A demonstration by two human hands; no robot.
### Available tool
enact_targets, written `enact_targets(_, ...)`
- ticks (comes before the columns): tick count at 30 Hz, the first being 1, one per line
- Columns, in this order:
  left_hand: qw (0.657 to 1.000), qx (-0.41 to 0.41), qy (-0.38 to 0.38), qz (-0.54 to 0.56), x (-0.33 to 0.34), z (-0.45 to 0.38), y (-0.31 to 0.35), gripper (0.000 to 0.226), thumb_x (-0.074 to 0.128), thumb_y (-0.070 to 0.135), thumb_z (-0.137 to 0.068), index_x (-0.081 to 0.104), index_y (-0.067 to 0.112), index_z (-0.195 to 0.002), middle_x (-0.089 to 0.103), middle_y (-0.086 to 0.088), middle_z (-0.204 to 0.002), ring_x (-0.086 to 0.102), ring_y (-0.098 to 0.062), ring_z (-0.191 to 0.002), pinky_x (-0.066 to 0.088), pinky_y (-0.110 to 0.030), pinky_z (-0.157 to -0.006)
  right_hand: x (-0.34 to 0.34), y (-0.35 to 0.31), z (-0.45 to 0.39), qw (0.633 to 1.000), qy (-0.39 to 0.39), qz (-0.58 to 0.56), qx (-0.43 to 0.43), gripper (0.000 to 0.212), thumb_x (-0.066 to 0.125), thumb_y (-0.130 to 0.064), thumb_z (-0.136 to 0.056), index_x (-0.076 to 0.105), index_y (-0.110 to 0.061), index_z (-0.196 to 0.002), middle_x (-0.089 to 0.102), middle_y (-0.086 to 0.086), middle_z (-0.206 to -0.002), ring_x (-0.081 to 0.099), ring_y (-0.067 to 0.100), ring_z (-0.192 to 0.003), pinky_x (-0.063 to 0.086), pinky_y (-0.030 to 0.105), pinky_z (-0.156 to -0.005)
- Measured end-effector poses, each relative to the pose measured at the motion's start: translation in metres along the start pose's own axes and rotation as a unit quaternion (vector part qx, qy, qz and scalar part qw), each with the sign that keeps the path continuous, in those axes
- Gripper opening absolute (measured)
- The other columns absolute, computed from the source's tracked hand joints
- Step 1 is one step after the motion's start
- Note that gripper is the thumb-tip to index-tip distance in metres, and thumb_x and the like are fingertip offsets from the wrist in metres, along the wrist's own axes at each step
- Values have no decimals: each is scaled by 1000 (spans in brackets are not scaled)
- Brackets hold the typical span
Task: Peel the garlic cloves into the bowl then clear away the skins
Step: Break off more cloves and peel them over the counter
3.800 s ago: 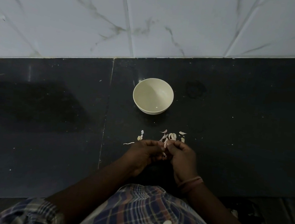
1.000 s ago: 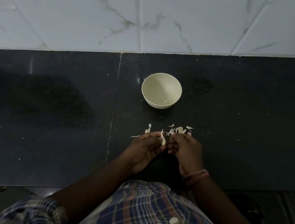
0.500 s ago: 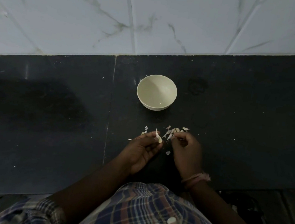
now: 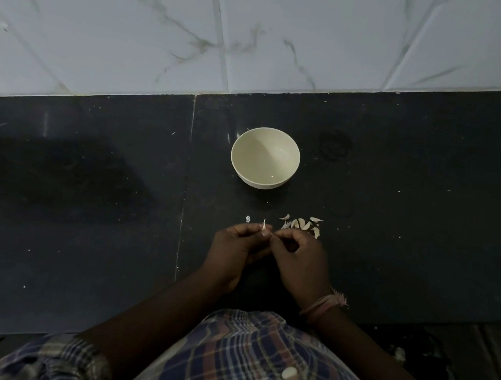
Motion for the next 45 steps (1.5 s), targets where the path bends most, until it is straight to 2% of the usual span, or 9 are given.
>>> enact_targets(4, 996, 45, 1, -81, 0, 3, 9, 13, 67, 0, -92, 76, 1, -102, 77, -21, -99, 74, -29, -91, 61, -37, -87, 0, -8, -1, 998, 11, 45, -31, 12, 73, -27, -89, 78, -17, -92, 74, -8, -82, 67, 2, -77, 55, 26, -75)
enact_targets(9, 975, 113, 13, -190, 1, 7, 28, 17, 70, 1, -90, 80, 15, -94, 80, -4, -91, 76, -14, -86, 56, -20, -73, 5, -11, -4, 999, -23, 46, -18, 20, 70, -32, -90, 79, -19, -103, 77, -6, -86, 71, 6, -76, 60, 36, -77)
enact_targets(15, 960, 145, 15, -240, -3, 8, 30, 14, 74, 3, -89, 80, 15, -94, 80, -2, -93, 76, -16, -91, 58, -26, -81, 4, -25, -2, 987, -12, 147, -64, 15, 69, -26, -88, 76, -15, -81, 71, -1, -71, 65, 12, -65, 51, 31, -66)
enact_targets(19, 941, 135, 17, -308, -4, 7, 30, 15, 74, 5, -89, 81, 16, -96, 80, 6, -88, 74, -3, -82, 52, -12, -70, 14, -20, -5, 973, -72, 211, -66, 24, 64, -26, -92, 71, -14, -72, 65, 1, -63, 58, 12, -58, 46, 29, -58)
enact_targets(23, 953, 87, 23, -290, -7, 8, 21, 14, 73, 3, -90, 81, 13, -96, 79, 3, -81, 72, -3, -71, 51, -13, -62, 18, -12, 2, 979, -81, 174, -62, 24, 62, -25, -94, 71, -12, -77, 67, 3, -66, 65, 17, -60, 55, 40, -62)
enact_targets(26, 948, 96, 20, -304, -8, 8, 18, 14, 75, 7, -89, 82, 18, -94, 80, 2, -86, 74, -8, -79, 54, -18, -70, 15, -10, 4, 982, -63, 169, -53, 18, 63, -21, -93, 72, -12, -80, 69, 4, -67, 65, 17, -61, 54, 37, -64)
enact_targets(29, 938, 108, 12, -328, -3, 8, 21, 14, 75, 12, -90, 81, 24, -92, 79, 6, -85, 72, -3, -76, 51, -15, -66, 12, -11, 3, 983, -51, 170, -46, 12, 63, -17, -91, 73, -12, -84, 70, 6, -72, 64, 19, -64, 50, 32, -63)
enact_targets(36, 959, 80, -25, -271, -2, 7, 18, 12, 76, 10, -89, 81, 19, -95, 80, -3, -91, 73, -10, -82, 53, -22, -74, 16, -12, 3, 976, -42, 206, -49, 20, 57, -20, -88, 66, -9, -75, 64, 11, -65, 60, 28, -62, 47, 39, -59)
enact_targets(45, 958, 91, -60, -265, 9, 8, 25, 10, 74, 9, -91, 79, 12, -99, 79, -7, -90, 72, -11, -77, 54, -20, -68, 7, -12, 1, 986, -83, 144, -22, 23, 59, -18, -92, 64, -7, -73, 65, 8, -63, 65, 21, -56, 55, 42, -60)
Point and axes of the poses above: each hand's wrist, its own z-axis away from the middle knuckle, its own x-axis out of the palm, y = z × x, the point moved 8 cm from there along -z, towards the middle knuckle
